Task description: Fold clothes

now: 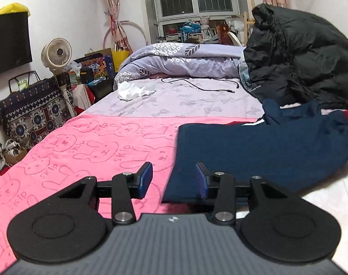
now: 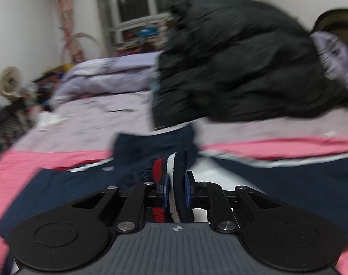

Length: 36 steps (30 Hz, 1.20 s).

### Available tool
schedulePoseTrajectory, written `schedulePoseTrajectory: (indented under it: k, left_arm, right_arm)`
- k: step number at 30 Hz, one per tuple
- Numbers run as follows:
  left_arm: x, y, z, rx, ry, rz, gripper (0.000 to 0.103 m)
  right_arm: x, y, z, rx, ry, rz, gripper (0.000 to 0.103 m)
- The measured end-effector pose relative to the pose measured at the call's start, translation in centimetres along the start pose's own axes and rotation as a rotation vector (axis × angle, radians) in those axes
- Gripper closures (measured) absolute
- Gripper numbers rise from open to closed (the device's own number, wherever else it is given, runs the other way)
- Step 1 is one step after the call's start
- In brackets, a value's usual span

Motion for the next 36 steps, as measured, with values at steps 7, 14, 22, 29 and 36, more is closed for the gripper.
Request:
schedulePoseTrajectory:
  k: [7,14,22,29,36]
  left_arm:
    - [3.0,2.8,2.0,0.148,-0.082,-0.034,0.051]
    - [3.0,4.5,3.6,0.251,-0.092,-0.035,0.048]
    - [2.0,1.2,2.4,0.162,-0.066,-0.066,0.038]
    - [2.5,-0.9,3.8,0.184,-0.108,-0.169,0.036]
    - [1.8,3.6,-0.1,0.199,0.035,0.009,0.033]
  right_arm:
    - [2.4,6.1,2.1,-0.030,-0.070,0.148,0.090]
    - [0.2,1.7,3.6,0.017,-0.017,-0.040,0.085]
    - [2.3,-2.6,8.3,-0.191,-0.146,-0.080,0.081]
    - [1.8,6.0,7.7,-0.232,-0.153,0.222,0.082]
    - [0.4,3.9,7.0,-0.148,-0.135,0.094,0.076]
Point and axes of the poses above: each gripper's, at about its wrist camera, not at the fingertips, and x roughly the way its jaws point, y to its right, z to its underside, the point moved 7 cm from there along x, roughly the way its jaws point, and after that the axes turned 4 degrees about y, right-handed, at the moved point
